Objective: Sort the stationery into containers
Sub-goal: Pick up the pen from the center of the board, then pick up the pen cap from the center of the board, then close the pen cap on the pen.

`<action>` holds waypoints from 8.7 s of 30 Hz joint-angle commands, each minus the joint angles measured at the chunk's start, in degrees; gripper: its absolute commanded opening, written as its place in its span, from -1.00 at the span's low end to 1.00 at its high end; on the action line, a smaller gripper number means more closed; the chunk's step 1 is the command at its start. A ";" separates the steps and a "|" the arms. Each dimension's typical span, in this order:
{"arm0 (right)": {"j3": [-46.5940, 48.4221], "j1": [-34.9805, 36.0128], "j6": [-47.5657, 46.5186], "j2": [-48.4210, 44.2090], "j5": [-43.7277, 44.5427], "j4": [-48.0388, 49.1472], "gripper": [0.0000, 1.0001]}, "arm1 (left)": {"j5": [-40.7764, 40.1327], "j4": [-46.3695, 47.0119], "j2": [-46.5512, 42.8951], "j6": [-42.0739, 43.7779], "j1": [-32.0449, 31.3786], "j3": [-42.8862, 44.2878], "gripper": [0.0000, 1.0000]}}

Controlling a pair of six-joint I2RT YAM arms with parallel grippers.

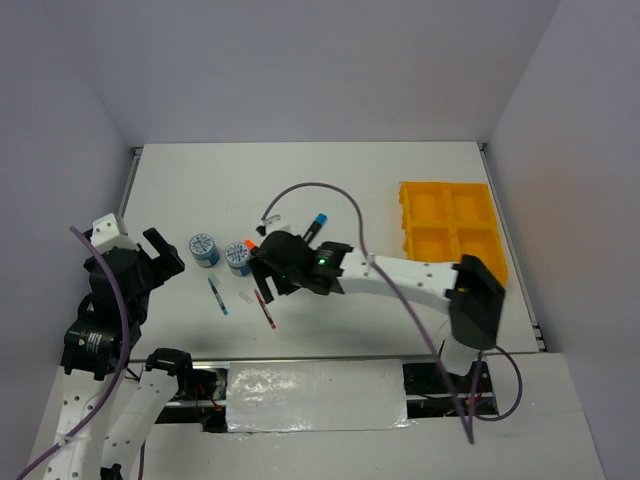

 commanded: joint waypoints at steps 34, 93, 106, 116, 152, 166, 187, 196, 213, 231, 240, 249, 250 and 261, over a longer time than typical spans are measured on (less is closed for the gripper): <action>19.88 4.82 1.83 29.84 3.60 -7.90 -0.15 | -1.48 1.49 -1.88 -0.81 -2.30 0.00 0.99; -14.66 3.50 -0.19 -25.35 13.27 -9.92 -0.82 | -10.79 -1.74 28.07 -50.61 -31.12 -5.98 0.99; -20.19 3.50 0.16 -27.81 12.74 -8.52 -0.86 | -11.68 -13.99 51.47 -67.25 -34.64 2.99 0.87; -21.60 3.50 0.07 -28.43 13.18 -8.17 -0.87 | -9.58 -7.30 55.59 -63.83 -31.48 1.85 0.26; -22.31 3.50 -0.90 -26.15 12.74 -6.41 -0.88 | -2.19 0.08 63.68 -60.23 -27.96 -3.86 -0.33; -23.71 3.50 -1.69 -27.20 12.48 -5.01 -0.89 | -2.98 -0.27 56.49 -56.62 -28.92 -4.40 -1.00; -43.39 6.04 3.40 -30.72 -13.19 45.17 -0.99 | -2.55 23.87 21.68 -36.51 -39.12 -5.71 -1.00; -47.18 7.01 6.04 -32.90 -7.92 52.21 -1.00 | -5.35 32.34 19.39 -34.21 -46.23 -7.56 -1.00; -44.02 7.01 6.05 -36.34 3.42 42.37 -1.00 | -7.90 31.37 20.97 -34.91 -48.88 -5.54 -1.00; -42.26 7.01 5.96 -35.73 4.21 41.67 -1.00 | -7.37 32.95 23.43 -35.09 -48.97 -6.06 -1.00; -41.64 6.84 6.05 -35.37 5.09 40.88 -1.00 | -7.11 33.66 22.64 -34.65 -49.05 -6.50 -1.00; -39.97 6.84 5.61 -34.06 4.04 40.96 -1.00 | -7.46 34.18 22.38 -34.73 -49.05 -7.38 -1.00; -39.80 6.84 5.69 -33.97 4.30 40.79 -1.00 | -7.46 34.10 22.46 -34.65 -49.05 -7.38 -1.00; -38.48 6.93 6.13 -32.65 6.67 38.95 -1.00 | -7.37 34.45 21.41 -34.04 -49.05 -8.08 -1.00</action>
